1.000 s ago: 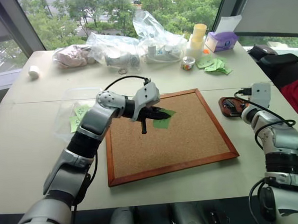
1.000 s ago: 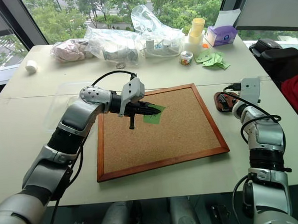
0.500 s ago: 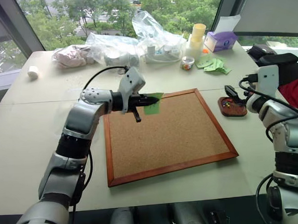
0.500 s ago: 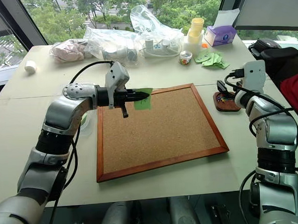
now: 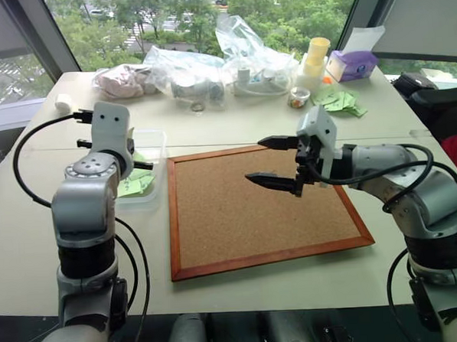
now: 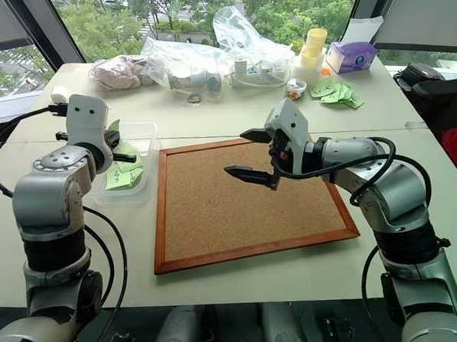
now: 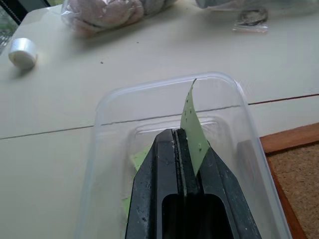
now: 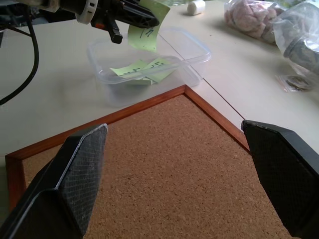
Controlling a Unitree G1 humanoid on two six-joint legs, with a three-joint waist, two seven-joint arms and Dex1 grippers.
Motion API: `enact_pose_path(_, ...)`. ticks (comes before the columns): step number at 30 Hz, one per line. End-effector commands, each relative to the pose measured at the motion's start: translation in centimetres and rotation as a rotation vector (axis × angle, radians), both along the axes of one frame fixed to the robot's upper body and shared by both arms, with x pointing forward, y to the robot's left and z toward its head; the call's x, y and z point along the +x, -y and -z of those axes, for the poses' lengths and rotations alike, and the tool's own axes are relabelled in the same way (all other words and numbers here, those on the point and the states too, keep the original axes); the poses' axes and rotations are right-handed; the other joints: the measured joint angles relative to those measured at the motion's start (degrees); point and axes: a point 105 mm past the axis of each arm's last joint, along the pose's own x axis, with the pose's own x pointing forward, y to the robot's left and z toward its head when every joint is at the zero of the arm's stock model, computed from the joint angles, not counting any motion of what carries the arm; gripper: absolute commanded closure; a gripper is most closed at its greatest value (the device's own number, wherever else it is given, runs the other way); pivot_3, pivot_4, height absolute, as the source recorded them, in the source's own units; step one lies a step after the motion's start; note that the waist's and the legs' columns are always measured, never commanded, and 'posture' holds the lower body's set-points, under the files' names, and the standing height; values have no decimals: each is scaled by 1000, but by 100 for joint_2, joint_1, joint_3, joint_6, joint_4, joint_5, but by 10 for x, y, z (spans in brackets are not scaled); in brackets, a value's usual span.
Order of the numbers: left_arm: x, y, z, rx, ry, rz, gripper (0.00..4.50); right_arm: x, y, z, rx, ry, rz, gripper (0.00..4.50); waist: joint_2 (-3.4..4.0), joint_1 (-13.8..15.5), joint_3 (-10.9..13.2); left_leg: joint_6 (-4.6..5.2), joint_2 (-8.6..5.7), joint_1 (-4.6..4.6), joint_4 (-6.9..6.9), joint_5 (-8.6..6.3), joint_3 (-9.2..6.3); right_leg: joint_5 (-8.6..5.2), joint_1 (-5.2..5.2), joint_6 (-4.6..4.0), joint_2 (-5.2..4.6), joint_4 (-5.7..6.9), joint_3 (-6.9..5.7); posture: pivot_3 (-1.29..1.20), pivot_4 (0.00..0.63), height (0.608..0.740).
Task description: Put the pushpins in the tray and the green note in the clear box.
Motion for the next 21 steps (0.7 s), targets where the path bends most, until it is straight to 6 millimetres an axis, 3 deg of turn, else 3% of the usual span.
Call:
enact_pose_path(1,-10,-23,7,-20,-31,-75,4500,-4,-4,-7,-15,33,-51,47,0,-32,0,0,1,2,-2,0,1,0,0,0,1,0,0,0,150,738)
enact_pose_path(2,-10,-24,13,-27,-54,-68,4500,-2,-4,-3,-21,27,-46,47,0,-53,0,-1,5,3,-3,1,3,0,-2,0,3,0,0,0,150,738)
enact_pose_path(5,-9,-29,23,-41,-82,-62,3453,-1,-2,1,-12,17,-18,0,-1,-38,0,-7,8,7,-6,4,3,0,-2,-1,6,3,-1,0,150,738)
enact_pose_path(11,-6,-32,17,-27,-45,-94,293,0,4,2,-4,21,32,0,-9,-3,2,-6,2,3,-5,3,3,0,-2,-1,-3,0,-2,0,150,738)
enact_pose_path(12,-3,-31,13,-32,-28,-93,38,1,5,1,-2,25,43,0,-9,-6,2,-6,2,3,-5,3,4,0,-2,-1,-3,0,-2,0,150,738)
enact_pose_path(17,3,-29,-3,-43,37,-66,38,4,11,-2,6,32,78,0,-9,-18,3,-6,3,4,-5,3,4,0,-2,-1,0,0,-2,0,150,738)
enact_pose_path(21,5,-20,-28,-81,126,47,38,8,22,-11,62,31,141,0,-9,-24,3,-6,4,4,-6,3,4,0,-2,-1,0,1,-2,0,150,738)
